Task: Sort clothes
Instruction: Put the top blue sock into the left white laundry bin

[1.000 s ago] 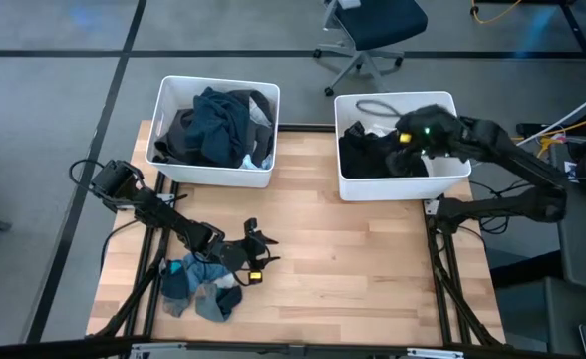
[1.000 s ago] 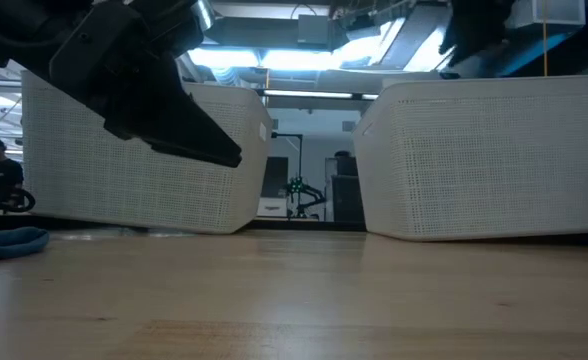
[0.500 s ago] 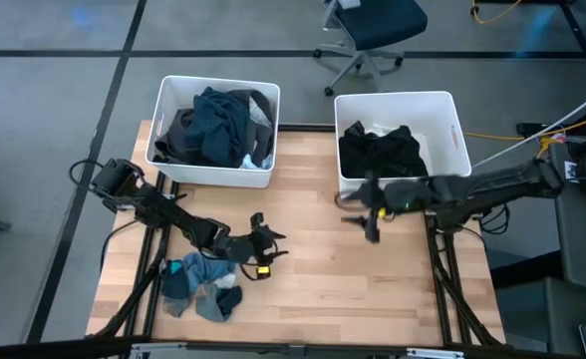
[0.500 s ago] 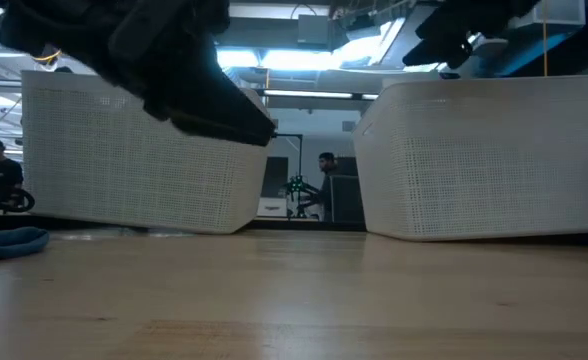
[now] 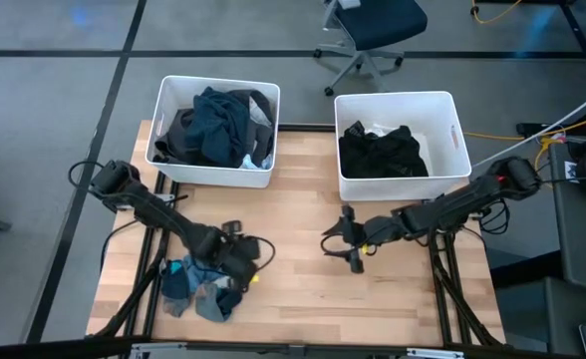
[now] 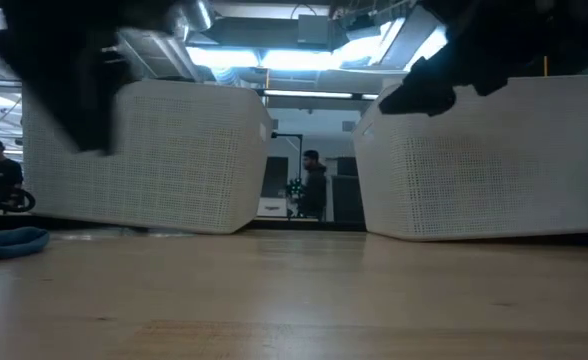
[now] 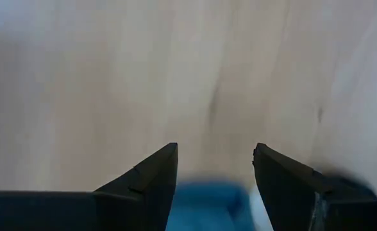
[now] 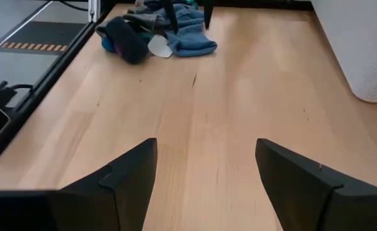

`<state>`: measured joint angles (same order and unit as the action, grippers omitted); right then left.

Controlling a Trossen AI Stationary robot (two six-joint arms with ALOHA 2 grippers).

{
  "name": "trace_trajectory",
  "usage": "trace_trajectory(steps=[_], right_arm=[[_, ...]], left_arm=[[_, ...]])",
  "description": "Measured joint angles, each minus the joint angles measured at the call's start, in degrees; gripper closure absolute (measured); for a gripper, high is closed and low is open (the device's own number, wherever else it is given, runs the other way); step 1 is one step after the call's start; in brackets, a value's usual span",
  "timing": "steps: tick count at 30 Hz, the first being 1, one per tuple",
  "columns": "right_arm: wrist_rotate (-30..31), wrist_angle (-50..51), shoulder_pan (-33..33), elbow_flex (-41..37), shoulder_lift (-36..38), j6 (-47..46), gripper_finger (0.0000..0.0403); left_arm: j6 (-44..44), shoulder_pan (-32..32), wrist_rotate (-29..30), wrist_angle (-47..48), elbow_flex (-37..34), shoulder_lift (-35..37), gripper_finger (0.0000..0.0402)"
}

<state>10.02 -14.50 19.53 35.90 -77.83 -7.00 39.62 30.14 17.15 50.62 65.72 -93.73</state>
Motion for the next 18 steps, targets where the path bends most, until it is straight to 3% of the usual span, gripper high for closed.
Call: trace_trajectory(steps=[8,13,18], right_arm=[[-0.41,-9.77,0.00,-0.01,-5.76,4.77,0.0139],[-0.48,-9.91,-0.04,-0.02,-5.80,5.65,0.0139],[-0.48,-9.81,-0.04,0.00,-5.80,5.88,0.0139]], left_arm=[[16.80,6.17,-6.72,2.96,-5.92,-0.02,0.0210],[21.69,7.30,-7.98,0.78,-9.46,-0.02,0.0210],[21.62,7.26,-8.20,-8.61,-14.58,-0.02,0.0210]])
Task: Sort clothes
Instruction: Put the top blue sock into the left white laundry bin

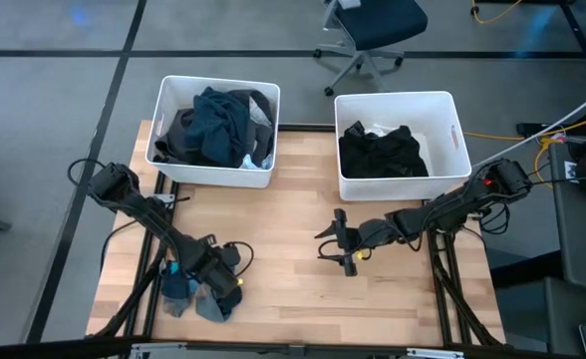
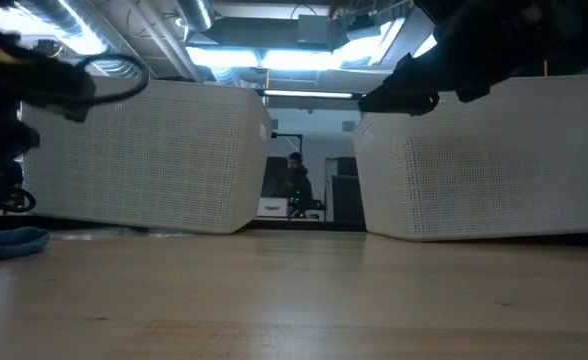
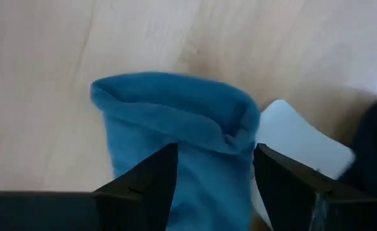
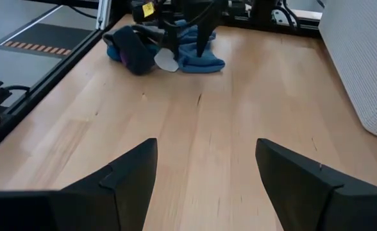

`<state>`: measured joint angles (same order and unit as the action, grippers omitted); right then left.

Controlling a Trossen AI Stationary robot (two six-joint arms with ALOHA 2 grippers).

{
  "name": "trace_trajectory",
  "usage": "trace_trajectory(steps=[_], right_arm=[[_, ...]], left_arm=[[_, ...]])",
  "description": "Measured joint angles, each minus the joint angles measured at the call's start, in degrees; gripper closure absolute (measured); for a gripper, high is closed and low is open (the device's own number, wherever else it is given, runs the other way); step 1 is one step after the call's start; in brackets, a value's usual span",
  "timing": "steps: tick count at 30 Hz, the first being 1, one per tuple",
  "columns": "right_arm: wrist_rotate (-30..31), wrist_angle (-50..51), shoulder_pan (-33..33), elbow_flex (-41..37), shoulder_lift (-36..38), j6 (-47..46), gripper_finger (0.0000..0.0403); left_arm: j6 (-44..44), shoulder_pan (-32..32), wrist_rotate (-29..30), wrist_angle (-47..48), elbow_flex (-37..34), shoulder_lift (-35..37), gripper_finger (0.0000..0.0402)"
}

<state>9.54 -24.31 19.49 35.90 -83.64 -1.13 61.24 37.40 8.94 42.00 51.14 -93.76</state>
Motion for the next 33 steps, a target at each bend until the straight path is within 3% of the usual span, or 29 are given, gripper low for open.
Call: trace_trajectory(steps=[6,15,24,33], right_arm=[[0.00,0.40,0.00,0.00,0.00,0.00,0.0139],[0.00,0.63,0.00,0.00,0.00,0.00,0.0139],[0.00,0.93,0.00,0.00,0.00,0.00,0.0139],[0.02,1.94,0.00,0.04,0.00,-0.33,0.0139]], left_arm=[[-1.03,-0.26,0.30,-4.28,-3.60,0.27,0.0242],[-4.67,-0.43,1.08,-5.35,-3.47,0.14,0.0389],[-11.04,-1.74,1.97,0.90,4.13,0.12,0.0397],[-23.66,-5.74,14.71,6.31,14.86,5.49,0.0396]])
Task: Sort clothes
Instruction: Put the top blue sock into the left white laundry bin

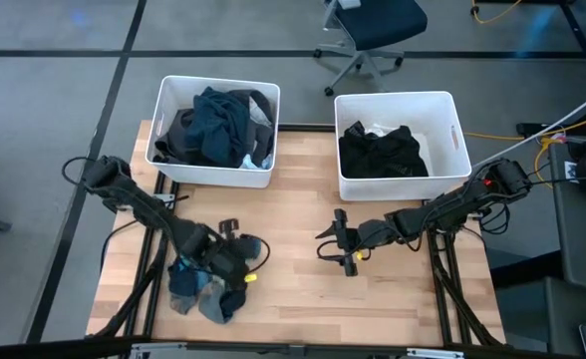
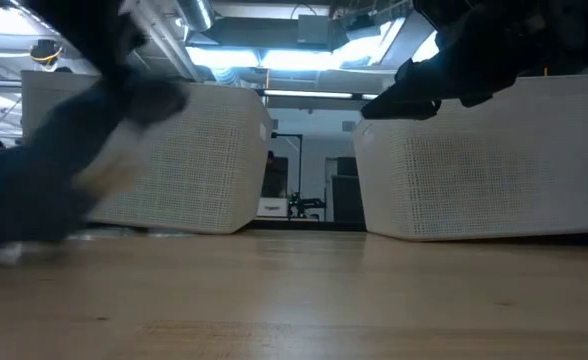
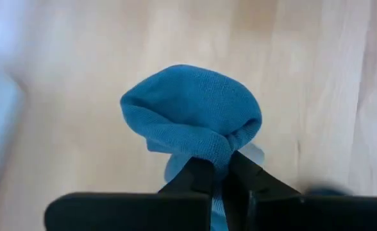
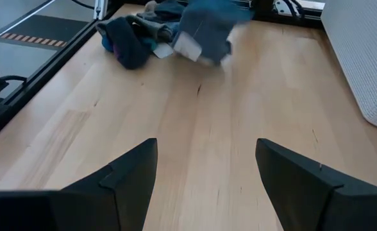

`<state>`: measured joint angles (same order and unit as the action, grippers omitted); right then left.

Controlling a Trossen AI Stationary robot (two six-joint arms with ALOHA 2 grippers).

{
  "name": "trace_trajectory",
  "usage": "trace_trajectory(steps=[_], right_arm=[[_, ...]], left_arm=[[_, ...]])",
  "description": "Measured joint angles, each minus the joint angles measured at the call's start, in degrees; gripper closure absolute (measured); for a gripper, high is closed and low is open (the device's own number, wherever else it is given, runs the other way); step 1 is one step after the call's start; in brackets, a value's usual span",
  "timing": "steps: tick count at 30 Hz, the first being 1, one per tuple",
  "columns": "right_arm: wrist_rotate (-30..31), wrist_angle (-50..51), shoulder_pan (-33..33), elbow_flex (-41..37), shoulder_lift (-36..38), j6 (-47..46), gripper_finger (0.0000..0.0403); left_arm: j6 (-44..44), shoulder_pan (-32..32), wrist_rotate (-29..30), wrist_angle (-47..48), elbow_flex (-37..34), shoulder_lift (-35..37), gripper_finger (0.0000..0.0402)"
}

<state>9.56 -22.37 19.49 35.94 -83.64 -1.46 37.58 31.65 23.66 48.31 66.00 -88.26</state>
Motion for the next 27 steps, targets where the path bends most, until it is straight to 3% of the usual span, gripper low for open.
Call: trace_trajectory(steps=[11,18,21,27], right_arm=[[0.00,0.31,0.00,0.00,0.02,-0.41,0.0139],[0.00,0.35,0.00,0.00,0.02,-0.41,0.0139],[0.00,0.38,0.00,0.00,0.02,-0.40,0.0139],[0.02,0.40,0.00,0.00,0.02,-0.39,0.0139]], left_arm=[[-16.74,-2.92,21.61,-2.28,8.37,11.17,0.0391],[-34.96,-6.31,38.81,-13.29,8.89,17.85,0.0390],[-43.79,-9.36,41.56,-18.63,8.89,20.24,0.0389],[-59.95,-19.11,41.31,-29.78,8.89,24.00,0.0389]])
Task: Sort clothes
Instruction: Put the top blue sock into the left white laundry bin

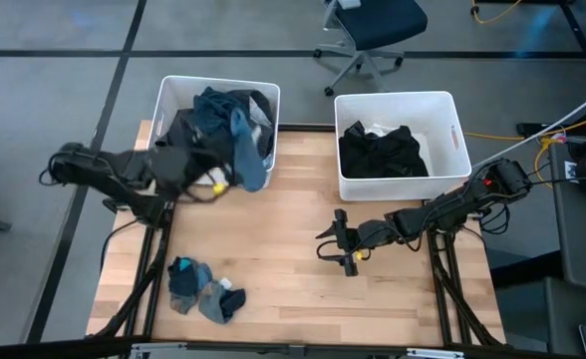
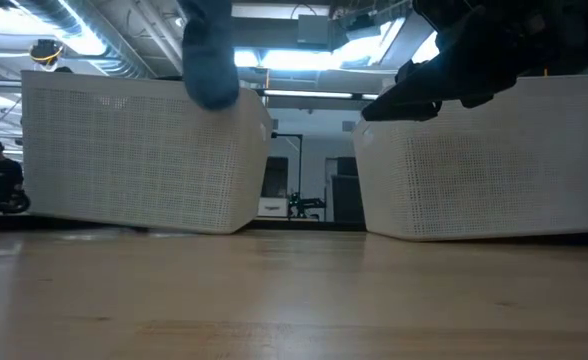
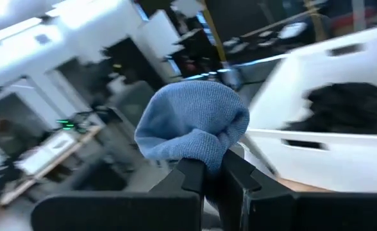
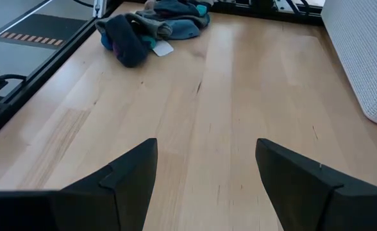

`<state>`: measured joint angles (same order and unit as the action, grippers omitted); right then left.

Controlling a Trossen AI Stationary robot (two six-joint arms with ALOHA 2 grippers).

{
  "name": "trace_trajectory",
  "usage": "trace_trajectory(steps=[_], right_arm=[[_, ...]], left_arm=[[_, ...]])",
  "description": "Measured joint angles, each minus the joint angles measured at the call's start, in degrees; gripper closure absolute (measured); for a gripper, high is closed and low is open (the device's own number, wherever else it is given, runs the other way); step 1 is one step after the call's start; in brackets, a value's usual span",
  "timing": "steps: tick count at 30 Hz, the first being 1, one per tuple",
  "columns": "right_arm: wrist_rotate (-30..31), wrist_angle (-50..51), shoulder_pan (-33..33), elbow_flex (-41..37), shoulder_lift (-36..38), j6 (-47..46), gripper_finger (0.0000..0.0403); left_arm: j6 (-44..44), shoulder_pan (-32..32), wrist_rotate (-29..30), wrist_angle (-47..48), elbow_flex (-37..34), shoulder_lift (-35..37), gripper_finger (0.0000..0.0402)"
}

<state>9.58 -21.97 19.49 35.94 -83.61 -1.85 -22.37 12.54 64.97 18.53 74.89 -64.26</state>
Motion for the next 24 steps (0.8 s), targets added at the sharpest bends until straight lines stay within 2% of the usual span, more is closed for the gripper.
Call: trace_trajectory(steps=[4,8,11,15,21,24], right_arm=[[0.00,0.00,0.00,0.00,0.00,0.24,0.0139],[0.00,0.00,0.00,0.00,0.00,0.24,0.0139],[0.00,0.29,0.00,0.00,0.00,0.24,0.0139],[0.02,0.93,0.00,0.00,0.00,0.24,0.0139],[0.03,1.20,0.00,0.00,0.00,0.24,0.0139],[0.01,1.20,0.00,0.00,0.00,0.24,0.0139]], left_arm=[[-7.77,-7.70,-4.86,-6.85,0.00,1.12,0.0389],[-9.29,-15.77,-13.36,-11.97,0.00,1.10,0.0389],[-8.72,-21.25,-19.79,-11.71,0.00,0.26,0.0389],[-0.93,-26.45,-20.60,-9.07,-0.02,-1.87,0.0389],[9.22,-30.61,-20.70,1.78,-0.04,-4.79,0.0386],[15.33,-32.50,-21.32,7.44,-0.04,-5.93,0.0371]])
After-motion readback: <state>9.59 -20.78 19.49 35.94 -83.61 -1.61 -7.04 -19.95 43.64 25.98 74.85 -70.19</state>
